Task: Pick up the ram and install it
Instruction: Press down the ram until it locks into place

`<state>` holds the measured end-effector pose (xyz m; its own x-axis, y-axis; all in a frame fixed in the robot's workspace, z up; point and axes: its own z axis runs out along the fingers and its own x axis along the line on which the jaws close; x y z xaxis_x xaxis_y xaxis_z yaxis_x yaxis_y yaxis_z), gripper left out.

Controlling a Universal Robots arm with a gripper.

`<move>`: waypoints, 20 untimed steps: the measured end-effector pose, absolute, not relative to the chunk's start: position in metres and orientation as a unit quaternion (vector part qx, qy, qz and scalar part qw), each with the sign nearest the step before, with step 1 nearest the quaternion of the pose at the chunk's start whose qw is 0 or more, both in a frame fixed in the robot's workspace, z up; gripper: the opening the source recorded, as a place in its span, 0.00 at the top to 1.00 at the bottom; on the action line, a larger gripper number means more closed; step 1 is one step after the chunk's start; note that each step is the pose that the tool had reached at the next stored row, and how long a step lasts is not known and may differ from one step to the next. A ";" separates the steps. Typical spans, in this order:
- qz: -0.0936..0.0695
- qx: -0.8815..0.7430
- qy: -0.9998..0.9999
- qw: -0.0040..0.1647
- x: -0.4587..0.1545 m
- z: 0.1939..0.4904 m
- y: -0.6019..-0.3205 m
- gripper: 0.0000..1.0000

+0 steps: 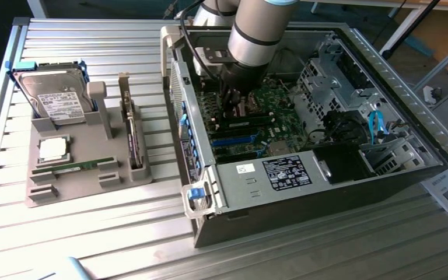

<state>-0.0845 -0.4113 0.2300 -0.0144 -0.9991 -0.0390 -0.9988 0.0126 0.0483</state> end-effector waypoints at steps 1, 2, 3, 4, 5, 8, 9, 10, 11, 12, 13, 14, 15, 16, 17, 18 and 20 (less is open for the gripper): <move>-0.031 0.702 -0.712 0.003 -0.084 0.230 -0.411 0.90; -0.031 0.702 -0.712 0.003 -0.084 0.230 -0.411 0.90; -0.031 0.702 -0.712 0.003 -0.084 0.230 -0.411 0.90; -0.031 0.702 -0.712 0.003 -0.084 0.230 -0.411 0.90; -0.031 0.702 -0.712 0.003 -0.084 0.230 -0.411 0.90; -0.031 0.702 -0.712 0.003 -0.084 0.230 -0.411 0.90; -0.031 0.702 -0.712 0.003 -0.084 0.230 -0.411 0.90; -0.031 0.702 -0.712 0.003 -0.084 0.230 -0.411 0.90; -0.031 0.702 -0.712 0.003 -0.084 0.230 -0.411 0.90; -0.031 0.702 -0.712 0.003 -0.084 0.230 -0.411 0.90; -0.031 0.702 -0.712 0.002 -0.084 0.231 -0.411 0.90; -0.031 0.702 -0.712 0.002 -0.084 0.232 -0.411 0.90; -0.031 0.702 -0.712 0.002 -0.084 0.233 -0.411 0.90; -0.031 0.702 -0.712 0.003 -0.084 0.235 -0.411 0.90; -0.031 0.702 -0.712 0.003 -0.084 0.236 -0.411 0.90; -0.031 0.702 -0.712 0.003 -0.084 0.239 -0.411 0.90; -0.031 0.702 -0.712 0.003 -0.084 0.242 -0.411 0.90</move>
